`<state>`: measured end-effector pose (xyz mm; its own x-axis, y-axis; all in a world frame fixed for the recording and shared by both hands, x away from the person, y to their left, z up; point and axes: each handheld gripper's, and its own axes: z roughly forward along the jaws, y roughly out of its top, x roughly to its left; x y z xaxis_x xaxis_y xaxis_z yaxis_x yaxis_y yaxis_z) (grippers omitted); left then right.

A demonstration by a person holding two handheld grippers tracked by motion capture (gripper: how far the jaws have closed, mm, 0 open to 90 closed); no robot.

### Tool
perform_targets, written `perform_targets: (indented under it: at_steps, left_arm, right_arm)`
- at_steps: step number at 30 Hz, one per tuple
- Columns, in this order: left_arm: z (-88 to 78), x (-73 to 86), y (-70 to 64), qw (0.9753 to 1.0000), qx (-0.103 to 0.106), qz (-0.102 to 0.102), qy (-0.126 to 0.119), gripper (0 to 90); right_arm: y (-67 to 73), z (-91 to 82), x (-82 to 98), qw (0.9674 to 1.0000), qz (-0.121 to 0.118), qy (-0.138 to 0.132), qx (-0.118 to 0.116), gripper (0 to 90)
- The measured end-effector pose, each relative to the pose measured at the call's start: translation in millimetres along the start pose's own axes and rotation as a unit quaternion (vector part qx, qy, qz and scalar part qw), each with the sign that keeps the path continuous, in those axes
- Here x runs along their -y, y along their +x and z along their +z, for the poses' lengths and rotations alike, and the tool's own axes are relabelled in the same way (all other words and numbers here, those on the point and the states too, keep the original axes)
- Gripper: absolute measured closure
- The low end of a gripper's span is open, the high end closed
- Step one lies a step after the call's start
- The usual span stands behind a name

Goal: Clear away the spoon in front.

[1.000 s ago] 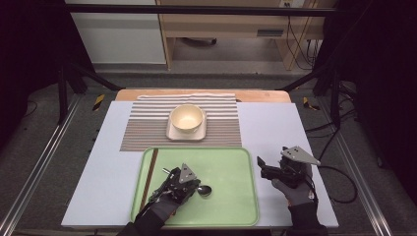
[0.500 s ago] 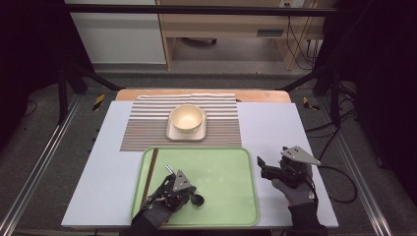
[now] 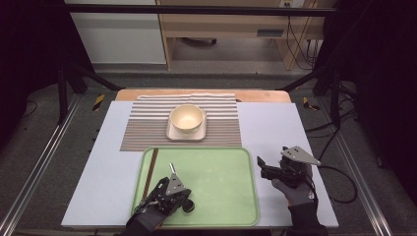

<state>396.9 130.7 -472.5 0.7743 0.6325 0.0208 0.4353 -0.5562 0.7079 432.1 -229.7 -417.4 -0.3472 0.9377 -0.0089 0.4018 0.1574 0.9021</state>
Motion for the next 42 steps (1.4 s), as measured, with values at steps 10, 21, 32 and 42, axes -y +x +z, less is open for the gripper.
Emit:
perform_targets:
  at_steps: [10,21,32,42]
  left_arm:
    - [-0.8,1.6,1.7,1.0000,0.002,-0.002,0.002,89.4]
    - [-14.9,14.1,5.5,0.9999,0.001,-0.001,0.010,89.3]
    - [-29.7,28.1,14.7,0.9997,-0.016,-0.015,0.014,89.3]
    - [-35.3,33.6,17.8,0.9993,-0.028,-0.021,0.015,89.3]
  right_arm:
    - [0.5,1.3,0.9,1.0000,-0.002,0.002,0.001,5.9]
    - [0.1,1.0,0.8,1.0000,-0.002,0.002,0.002,5.9]
    - [1.2,1.3,0.6,1.0000,-0.004,0.001,0.002,5.9]
    - [1.1,1.2,0.7,1.0000,-0.004,0.001,0.002,5.9]
